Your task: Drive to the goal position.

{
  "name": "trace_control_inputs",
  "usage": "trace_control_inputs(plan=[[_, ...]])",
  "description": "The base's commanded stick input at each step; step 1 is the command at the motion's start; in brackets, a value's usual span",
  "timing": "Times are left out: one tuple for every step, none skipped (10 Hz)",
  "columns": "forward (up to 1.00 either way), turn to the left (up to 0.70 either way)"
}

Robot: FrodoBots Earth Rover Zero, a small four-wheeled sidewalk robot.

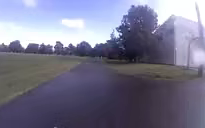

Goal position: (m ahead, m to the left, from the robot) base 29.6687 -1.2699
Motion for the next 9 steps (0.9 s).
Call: trace_control_inputs(plan=[[1.00,0.00],[1.00,0.00],[1.00,0.00],[1.00,0.00],[1.00,0.00],[1.00,0.00],[1.00,0.00],[1.00,0.00],[1.00,0.00]])
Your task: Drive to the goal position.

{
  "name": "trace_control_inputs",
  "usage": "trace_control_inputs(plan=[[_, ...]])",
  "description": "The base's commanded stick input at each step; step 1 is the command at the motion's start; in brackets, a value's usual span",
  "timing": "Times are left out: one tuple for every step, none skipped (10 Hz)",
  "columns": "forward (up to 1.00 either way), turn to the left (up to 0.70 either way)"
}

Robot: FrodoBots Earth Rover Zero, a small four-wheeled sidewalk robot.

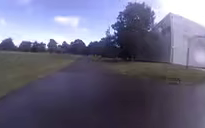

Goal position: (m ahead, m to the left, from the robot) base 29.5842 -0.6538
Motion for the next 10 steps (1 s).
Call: trace_control_inputs(plan=[[1.00,0.00],[1.00,0.00],[1.00,0.00],[1.00,0.00],[1.00,0.00],[1.00,-0.06],[1.00,-0.35],[1.00,-0.40],[1.00,-0.40],[1.00,-0.40]])
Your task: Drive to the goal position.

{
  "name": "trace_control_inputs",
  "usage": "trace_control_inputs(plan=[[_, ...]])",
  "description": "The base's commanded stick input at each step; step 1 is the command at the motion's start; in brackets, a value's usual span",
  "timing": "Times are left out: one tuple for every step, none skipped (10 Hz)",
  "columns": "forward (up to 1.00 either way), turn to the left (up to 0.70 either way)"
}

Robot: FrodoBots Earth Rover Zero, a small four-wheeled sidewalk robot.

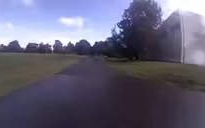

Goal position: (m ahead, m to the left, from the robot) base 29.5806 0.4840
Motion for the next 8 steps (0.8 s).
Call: trace_control_inputs(plan=[[1.00,-0.40],[1.00,-0.28],[1.00,0.00],[1.00,0.00],[1.00,0.00],[1.00,-0.08],[1.00,-0.35],[1.00,-0.40]])
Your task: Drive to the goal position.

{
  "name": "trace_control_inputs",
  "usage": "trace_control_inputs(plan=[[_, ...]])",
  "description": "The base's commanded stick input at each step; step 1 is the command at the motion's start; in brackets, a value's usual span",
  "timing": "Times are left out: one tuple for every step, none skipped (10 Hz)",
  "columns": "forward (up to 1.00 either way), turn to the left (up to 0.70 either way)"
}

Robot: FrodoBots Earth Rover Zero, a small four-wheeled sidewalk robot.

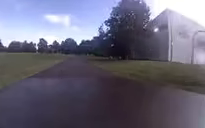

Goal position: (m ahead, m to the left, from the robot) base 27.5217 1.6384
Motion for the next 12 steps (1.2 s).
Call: trace_control_inputs(plan=[[1.00,-0.30],[1.00,0.00],[1.00,0.00],[1.00,0.00],[1.00,0.00],[1.00,0.00],[1.00,0.00],[1.00,0.00],[1.00,0.00],[1.00,0.00],[1.00,0.00],[1.00,0.00]])
